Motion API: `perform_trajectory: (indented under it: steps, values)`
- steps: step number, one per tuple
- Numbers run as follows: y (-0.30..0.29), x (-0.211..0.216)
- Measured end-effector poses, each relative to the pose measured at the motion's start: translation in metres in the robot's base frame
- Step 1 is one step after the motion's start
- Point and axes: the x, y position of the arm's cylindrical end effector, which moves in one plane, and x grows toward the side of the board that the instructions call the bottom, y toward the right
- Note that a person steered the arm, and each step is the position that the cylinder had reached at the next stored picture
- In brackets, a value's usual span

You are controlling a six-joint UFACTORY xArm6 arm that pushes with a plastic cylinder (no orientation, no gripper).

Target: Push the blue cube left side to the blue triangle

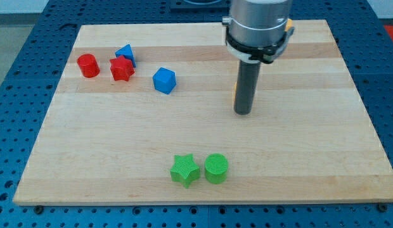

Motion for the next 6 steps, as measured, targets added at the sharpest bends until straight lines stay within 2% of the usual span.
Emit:
perform_trajectory:
  steps: [2, 3, 4, 5, 6]
  values:
    - [-0.076, -0.037]
    - [-0.122, -0.048]
    - [-0.144, -0.052]
    - [-0.160, -0.095]
    - [-0.110, -0.112]
